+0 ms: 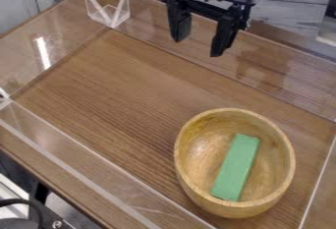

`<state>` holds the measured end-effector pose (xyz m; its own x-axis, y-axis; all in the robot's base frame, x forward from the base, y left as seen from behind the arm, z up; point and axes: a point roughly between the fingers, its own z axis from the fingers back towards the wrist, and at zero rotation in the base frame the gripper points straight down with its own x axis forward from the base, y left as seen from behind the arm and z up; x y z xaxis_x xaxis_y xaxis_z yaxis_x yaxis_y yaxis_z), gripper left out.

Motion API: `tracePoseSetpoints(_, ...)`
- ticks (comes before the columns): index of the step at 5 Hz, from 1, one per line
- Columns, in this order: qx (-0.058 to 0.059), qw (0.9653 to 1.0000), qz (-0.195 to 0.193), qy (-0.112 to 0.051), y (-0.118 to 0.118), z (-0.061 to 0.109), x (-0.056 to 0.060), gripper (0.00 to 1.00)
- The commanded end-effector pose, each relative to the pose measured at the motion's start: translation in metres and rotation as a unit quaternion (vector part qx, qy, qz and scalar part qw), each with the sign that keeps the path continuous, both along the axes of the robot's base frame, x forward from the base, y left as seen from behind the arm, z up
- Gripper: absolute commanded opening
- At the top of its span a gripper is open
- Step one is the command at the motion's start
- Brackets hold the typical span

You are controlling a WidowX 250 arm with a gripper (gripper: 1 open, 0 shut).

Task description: Remove the green block from inside the brown bowl and put it on the table

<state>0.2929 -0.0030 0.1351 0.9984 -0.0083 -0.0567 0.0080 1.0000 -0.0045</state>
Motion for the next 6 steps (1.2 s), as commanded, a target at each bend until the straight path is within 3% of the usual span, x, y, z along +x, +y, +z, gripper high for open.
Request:
tracePoseSetpoints(1,0.000,1.0000,0.000,0.008,-0.005,-0.006,-0.006,1.00)
tracePoseSetpoints(3,0.000,1.0000,0.001,-0.003,-0.048,-0.004,-0.038,1.00)
tracePoseSetpoints(6,-0.004,0.9999,-0.006,-0.009,-0.087,-0.012,-0.063,1.00)
